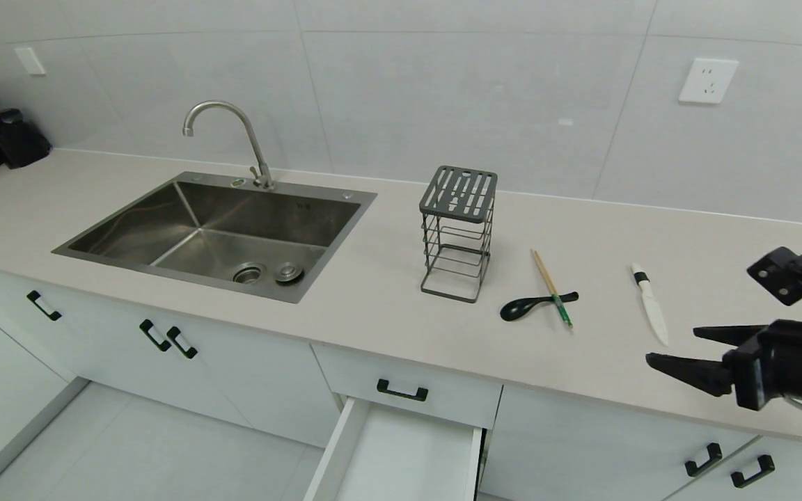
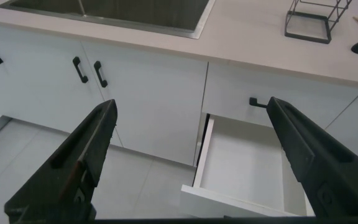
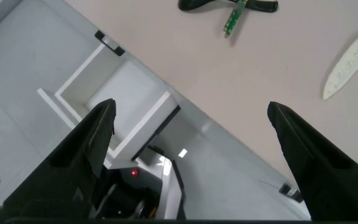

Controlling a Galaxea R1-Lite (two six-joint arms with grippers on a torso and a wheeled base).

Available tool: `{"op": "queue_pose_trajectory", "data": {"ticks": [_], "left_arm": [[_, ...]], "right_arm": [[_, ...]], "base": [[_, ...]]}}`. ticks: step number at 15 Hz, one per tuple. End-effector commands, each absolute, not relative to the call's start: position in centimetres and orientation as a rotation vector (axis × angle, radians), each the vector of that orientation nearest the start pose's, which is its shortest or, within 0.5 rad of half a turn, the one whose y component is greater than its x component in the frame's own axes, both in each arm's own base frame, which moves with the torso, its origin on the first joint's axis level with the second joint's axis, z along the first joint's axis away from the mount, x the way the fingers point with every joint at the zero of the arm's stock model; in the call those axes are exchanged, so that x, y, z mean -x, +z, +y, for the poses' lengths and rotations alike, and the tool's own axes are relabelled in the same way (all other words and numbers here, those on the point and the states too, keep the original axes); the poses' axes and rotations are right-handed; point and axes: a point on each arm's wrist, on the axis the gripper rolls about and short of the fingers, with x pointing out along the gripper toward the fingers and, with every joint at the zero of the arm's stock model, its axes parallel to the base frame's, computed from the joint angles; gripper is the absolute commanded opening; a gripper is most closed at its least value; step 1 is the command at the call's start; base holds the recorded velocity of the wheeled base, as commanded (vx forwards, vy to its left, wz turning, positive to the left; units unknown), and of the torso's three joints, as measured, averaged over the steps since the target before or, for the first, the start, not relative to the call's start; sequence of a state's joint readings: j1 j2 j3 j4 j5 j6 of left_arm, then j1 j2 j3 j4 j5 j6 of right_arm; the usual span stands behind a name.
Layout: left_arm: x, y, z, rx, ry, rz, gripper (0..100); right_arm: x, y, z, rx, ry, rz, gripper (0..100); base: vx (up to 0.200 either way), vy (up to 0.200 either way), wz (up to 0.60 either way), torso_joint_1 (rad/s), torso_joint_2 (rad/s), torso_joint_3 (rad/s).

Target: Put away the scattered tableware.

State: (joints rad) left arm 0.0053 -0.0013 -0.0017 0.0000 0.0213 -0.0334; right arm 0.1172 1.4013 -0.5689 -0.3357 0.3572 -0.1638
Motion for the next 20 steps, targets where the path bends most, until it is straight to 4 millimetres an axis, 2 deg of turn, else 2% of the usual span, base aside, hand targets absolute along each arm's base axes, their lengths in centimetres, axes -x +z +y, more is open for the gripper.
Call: {"op": "queue_pose_trajectory", "data": {"ticks": [1, 4, 10, 12, 13, 15, 17, 20], "left_arm": [[2.3, 7.6, 0.0, 0.034, 0.028, -0.002, 100], [2.3, 7.6, 0.0, 0.034, 0.028, -0.002, 100], [2.3, 7.6, 0.0, 0.034, 0.028, -0.002, 100], [2.3, 7.6, 0.0, 0.034, 0.028, -0.002, 100], [2.3, 7.6, 0.0, 0.034, 0.028, -0.002, 100], [2.3, 7.6, 0.0, 0.034, 0.028, -0.002, 100], [2.3, 7.6, 0.0, 0.034, 0.028, -0.002, 100], [2.3, 7.6, 0.0, 0.034, 0.028, -0.002, 100]], "right_arm": [[-24.7, 15.8, 6.2, 0.127, 0.58, 0.512, 100], [-27.9, 15.6, 8.7, 0.163, 0.561, 0.513, 100], [-32.0, 12.6, 9.6, 0.187, 0.463, 0.592, 100], [-32.5, 12.2, 9.8, 0.177, 0.456, 0.601, 100], [-33.7, 11.5, 10.1, 0.158, 0.437, 0.617, 100], [-34.9, 10.9, 10.4, 0.138, 0.409, 0.625, 100], [-36.9, 10.6, 10.6, 0.111, 0.387, 0.61, 100], [-38.3, 9.2, 9.9, 0.117, 0.336, 0.631, 100]], "base": [[0.0, 0.0, 0.0, 0.0, 0.0, 0.0], [0.0, 0.0, 0.0, 0.0, 0.0, 0.0], [0.0, 0.0, 0.0, 0.0, 0.0, 0.0], [0.0, 0.0, 0.0, 0.0, 0.0, 0.0], [0.0, 0.0, 0.0, 0.0, 0.0, 0.0], [0.0, 0.0, 0.0, 0.0, 0.0, 0.0], [0.0, 0.0, 0.0, 0.0, 0.0, 0.0], [0.0, 0.0, 0.0, 0.0, 0.0, 0.0]]}}
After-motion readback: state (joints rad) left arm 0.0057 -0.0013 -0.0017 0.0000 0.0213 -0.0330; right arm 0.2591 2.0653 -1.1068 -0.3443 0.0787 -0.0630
